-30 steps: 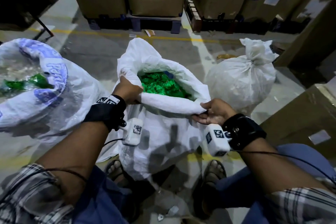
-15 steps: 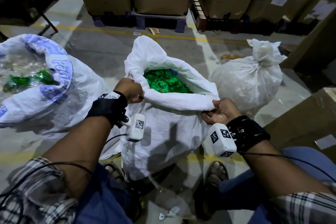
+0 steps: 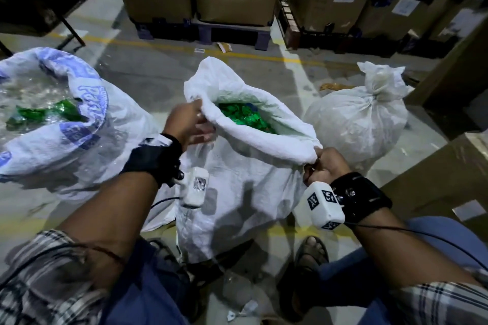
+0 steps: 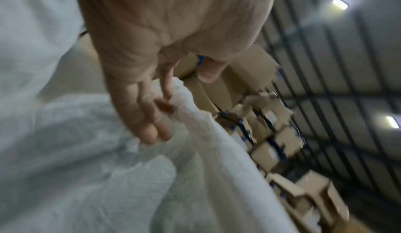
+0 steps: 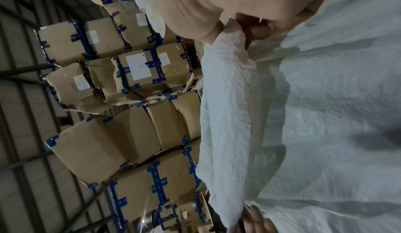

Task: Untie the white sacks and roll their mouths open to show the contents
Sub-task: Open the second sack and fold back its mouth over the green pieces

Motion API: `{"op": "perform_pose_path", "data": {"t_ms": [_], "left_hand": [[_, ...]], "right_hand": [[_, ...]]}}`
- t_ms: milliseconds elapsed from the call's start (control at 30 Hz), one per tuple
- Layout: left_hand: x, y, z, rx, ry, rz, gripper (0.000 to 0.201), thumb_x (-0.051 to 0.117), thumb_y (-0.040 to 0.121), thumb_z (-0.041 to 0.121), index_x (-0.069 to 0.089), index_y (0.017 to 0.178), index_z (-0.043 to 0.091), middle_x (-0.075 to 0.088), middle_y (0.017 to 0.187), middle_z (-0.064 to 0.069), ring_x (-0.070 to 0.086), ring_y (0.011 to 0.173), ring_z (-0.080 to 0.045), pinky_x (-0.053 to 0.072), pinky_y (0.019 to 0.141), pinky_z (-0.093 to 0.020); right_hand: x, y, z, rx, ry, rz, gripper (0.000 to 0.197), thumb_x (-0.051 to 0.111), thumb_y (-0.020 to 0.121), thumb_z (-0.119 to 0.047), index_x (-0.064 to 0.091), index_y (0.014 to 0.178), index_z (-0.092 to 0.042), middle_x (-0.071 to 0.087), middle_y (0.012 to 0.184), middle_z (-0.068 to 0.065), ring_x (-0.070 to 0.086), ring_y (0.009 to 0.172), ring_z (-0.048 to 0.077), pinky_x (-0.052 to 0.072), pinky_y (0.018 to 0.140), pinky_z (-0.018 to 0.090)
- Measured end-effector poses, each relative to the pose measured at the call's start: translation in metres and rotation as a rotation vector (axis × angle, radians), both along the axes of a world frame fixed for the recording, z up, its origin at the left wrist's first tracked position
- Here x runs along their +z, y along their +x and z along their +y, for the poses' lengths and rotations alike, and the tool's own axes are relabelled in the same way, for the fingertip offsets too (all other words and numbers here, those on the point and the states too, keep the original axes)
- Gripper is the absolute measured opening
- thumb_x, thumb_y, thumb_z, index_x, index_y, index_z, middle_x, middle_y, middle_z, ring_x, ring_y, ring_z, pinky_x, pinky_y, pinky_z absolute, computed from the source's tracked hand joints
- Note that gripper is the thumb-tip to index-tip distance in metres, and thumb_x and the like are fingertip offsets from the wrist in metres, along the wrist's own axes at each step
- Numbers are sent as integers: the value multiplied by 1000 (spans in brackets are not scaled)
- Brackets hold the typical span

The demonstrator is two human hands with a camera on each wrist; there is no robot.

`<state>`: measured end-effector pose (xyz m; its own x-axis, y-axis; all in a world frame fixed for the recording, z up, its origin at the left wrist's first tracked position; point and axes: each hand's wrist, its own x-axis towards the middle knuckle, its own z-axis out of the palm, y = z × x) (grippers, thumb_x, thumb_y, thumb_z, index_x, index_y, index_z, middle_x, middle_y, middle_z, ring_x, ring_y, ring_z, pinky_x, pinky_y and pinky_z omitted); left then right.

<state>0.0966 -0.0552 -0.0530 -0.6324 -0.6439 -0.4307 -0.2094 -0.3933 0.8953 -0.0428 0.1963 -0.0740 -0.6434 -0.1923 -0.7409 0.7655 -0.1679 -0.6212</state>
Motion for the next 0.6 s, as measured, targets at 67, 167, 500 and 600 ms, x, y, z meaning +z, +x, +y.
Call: {"op": "perform_pose_path", "data": {"t_ms": [67,167,500,600], "left_hand": [[-9,-1,7,-93,-209,-193,48,62,88,60,67,93,12,67,76,-8,66,60,-20,59,59,-33],[-21,-4,4,-58,-352,-319,48,76,79,45,68,100,2,69,79,-13,68,68,-25,61,73,-39],[-15,-5,-5,87,377,51,19,40,105,-1,52,93,7,61,86,-8,61,75,-16,61,66,-31],[-6,-6,-4,99,490,191,17,37,106,1,53,104,1,62,98,-12,64,90,-20,55,92,-39]], "right_hand": [[-6,1,-2,-22,20,41,20,49,102,-13,59,117,-20,60,89,-1,50,59,11,37,34,13],[-8,2,-5,0,144,143,10,52,100,-12,61,98,-18,56,78,-1,47,51,10,34,36,10],[-6,-14,13,200,120,-10,24,41,104,-16,47,82,-10,44,71,5,37,58,15,31,56,25],[2,-26,27,376,141,-62,48,39,103,-25,55,66,3,45,56,12,39,56,23,33,60,33]]}}
